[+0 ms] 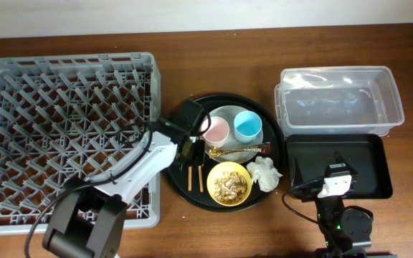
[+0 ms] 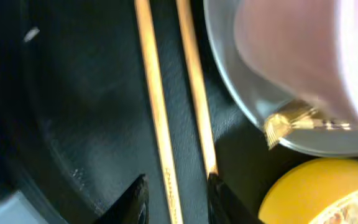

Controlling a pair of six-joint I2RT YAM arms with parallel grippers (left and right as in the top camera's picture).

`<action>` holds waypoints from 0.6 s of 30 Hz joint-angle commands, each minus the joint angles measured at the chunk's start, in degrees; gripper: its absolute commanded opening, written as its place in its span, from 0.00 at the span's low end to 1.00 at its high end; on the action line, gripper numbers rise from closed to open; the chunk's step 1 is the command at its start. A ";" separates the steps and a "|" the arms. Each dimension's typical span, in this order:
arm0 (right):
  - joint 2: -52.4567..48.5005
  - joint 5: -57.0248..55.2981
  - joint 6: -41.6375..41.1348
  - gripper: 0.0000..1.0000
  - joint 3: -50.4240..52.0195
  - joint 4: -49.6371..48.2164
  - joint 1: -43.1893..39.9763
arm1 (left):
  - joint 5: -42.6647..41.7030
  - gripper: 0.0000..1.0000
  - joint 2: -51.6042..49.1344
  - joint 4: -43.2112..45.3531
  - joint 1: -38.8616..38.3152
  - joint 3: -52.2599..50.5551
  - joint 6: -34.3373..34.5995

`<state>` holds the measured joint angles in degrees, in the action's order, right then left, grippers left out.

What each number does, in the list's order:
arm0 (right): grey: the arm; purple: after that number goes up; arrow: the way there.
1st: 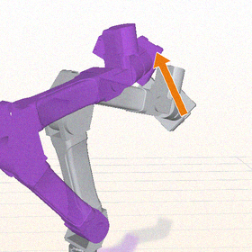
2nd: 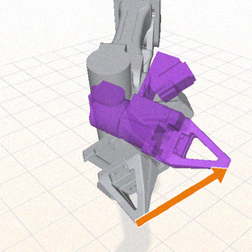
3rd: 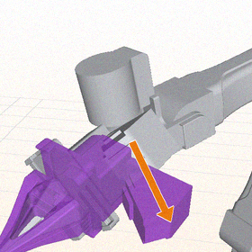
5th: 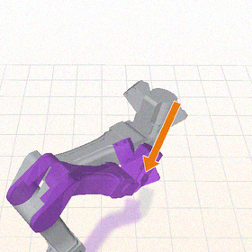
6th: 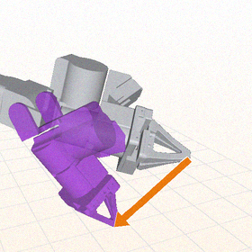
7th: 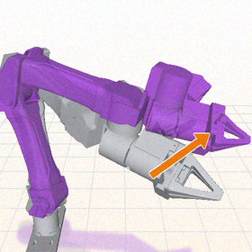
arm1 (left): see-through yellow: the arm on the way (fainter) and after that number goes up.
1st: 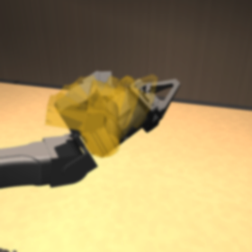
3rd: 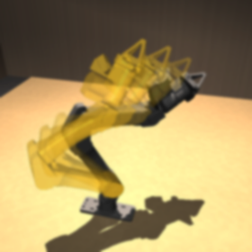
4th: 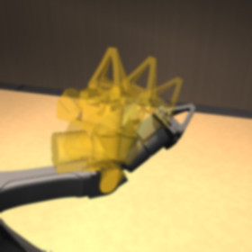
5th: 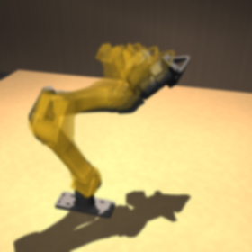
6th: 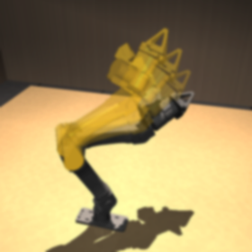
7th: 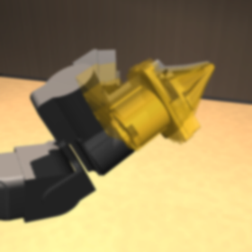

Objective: Sort waste into correct bins and load items into the dishwasher rack
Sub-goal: 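Grasp the wooden chopsticks on the tray with the left gripper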

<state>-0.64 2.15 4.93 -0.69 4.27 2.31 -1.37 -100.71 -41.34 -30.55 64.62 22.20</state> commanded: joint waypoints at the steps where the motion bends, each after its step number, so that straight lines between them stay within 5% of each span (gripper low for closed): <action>1: 0.33 -0.48 -0.07 0.99 0.37 0.11 0.31 | 0.79 0.29 -0.72 5.09 -0.15 -4.44 1.38; 7: 0.33 -0.48 -0.07 0.99 0.37 0.11 0.31 | 1.84 0.20 -0.72 15.78 -0.20 -11.43 1.84; 13: 0.33 -0.48 -0.07 0.99 0.37 0.11 0.31 | 1.81 0.01 -0.72 15.85 -0.22 -11.45 2.25; 18: 0.33 -0.48 -0.07 0.99 0.37 0.11 0.31 | 3.34 0.01 9.14 12.46 -0.04 -4.57 2.80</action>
<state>-0.62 2.15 4.95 -0.69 4.27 2.31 0.47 -98.94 -27.42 -30.55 55.33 24.32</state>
